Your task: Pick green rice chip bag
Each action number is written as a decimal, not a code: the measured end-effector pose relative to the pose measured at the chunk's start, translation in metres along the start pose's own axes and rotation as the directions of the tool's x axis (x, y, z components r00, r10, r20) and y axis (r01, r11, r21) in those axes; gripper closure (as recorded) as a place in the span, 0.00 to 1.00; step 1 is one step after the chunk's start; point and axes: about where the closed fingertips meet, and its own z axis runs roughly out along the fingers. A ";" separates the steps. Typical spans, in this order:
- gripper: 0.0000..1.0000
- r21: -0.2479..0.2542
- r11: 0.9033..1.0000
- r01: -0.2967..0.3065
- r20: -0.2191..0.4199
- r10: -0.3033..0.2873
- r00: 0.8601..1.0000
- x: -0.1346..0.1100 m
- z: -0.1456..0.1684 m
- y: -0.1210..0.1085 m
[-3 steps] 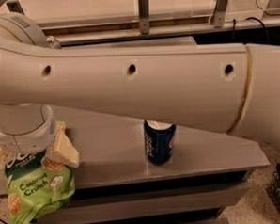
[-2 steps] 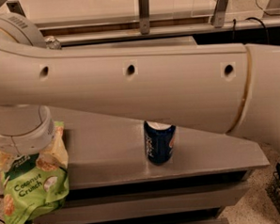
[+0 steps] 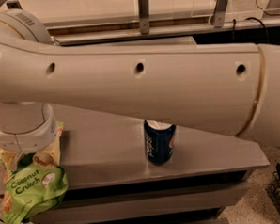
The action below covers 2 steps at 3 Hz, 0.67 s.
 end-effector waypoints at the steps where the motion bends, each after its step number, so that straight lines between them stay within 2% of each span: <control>1: 1.00 0.072 0.997 -0.029 -0.011 0.030 0.999 0.005 -0.009 0.015; 2: 1.00 0.157 0.984 -0.085 -0.053 0.095 0.994 0.012 -0.040 0.042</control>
Offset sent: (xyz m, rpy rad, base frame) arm 0.0302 -0.0857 0.0495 0.2645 -0.0303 -0.1660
